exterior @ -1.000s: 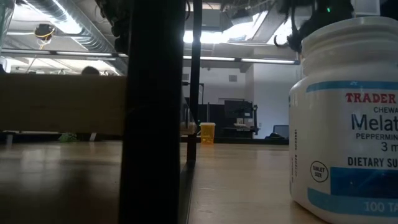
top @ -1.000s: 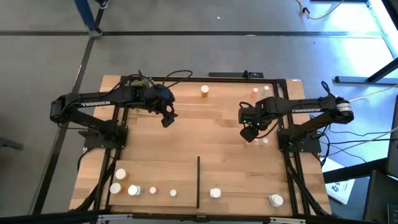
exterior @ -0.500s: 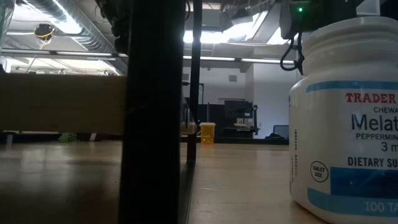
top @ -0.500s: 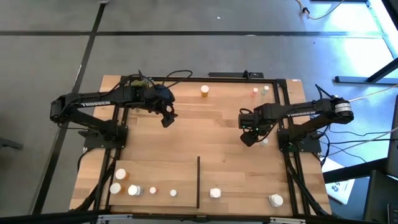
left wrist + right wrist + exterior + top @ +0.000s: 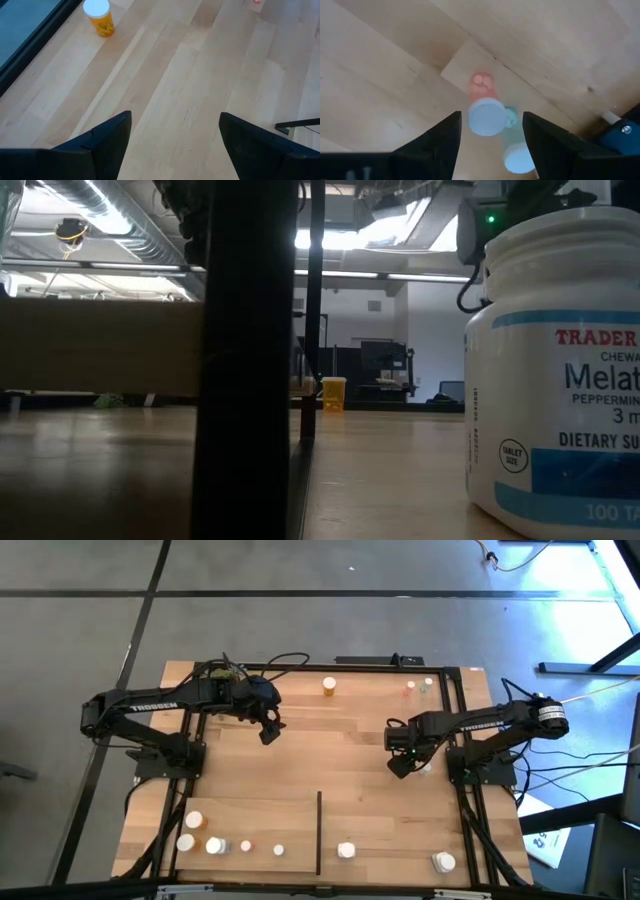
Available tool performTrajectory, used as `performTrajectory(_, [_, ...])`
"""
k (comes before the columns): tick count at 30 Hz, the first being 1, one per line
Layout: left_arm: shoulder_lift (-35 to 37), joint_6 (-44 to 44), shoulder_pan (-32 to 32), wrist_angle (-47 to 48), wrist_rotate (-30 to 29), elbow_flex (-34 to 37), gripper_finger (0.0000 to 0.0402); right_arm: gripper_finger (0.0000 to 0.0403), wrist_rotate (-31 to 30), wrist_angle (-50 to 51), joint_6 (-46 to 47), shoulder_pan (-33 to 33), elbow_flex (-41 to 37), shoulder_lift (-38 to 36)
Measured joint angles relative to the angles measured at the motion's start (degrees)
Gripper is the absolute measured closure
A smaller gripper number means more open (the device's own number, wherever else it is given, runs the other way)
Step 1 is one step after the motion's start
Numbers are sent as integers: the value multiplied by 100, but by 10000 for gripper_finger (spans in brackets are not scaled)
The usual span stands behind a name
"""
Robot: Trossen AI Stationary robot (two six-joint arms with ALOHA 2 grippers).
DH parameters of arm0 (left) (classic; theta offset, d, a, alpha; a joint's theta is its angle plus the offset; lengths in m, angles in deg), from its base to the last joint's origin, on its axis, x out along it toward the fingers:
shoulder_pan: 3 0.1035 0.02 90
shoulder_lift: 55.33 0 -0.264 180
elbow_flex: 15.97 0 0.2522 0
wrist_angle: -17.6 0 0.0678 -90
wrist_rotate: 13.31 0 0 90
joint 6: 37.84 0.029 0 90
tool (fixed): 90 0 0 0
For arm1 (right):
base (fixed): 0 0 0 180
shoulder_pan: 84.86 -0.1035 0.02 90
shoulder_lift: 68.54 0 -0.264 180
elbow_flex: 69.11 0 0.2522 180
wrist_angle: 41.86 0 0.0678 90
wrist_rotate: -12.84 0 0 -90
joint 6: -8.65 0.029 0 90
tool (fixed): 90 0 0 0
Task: Pick and place medicine bottles onto shelf by color
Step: Put the bottom small red pill bottle on the shelf aligned with the other small red pill bottle
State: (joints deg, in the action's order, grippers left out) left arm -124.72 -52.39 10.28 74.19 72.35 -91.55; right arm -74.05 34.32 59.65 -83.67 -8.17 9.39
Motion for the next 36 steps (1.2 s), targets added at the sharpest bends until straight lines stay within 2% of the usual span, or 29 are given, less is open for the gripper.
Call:
performTrajectory(14, [0, -7, -2, 0, 0, 0, 108, 196, -4, -662, -4, 0, -421, 2])
performTrajectory(28, [0, -4, 0, 0, 0, 0, 108, 289, -7, -729, -8, 2, -424, 2])
performTrajectory(36, [0, 10, 0, 0, 0, 0, 108, 280, -4, -892, -7, 2, -424, 2])
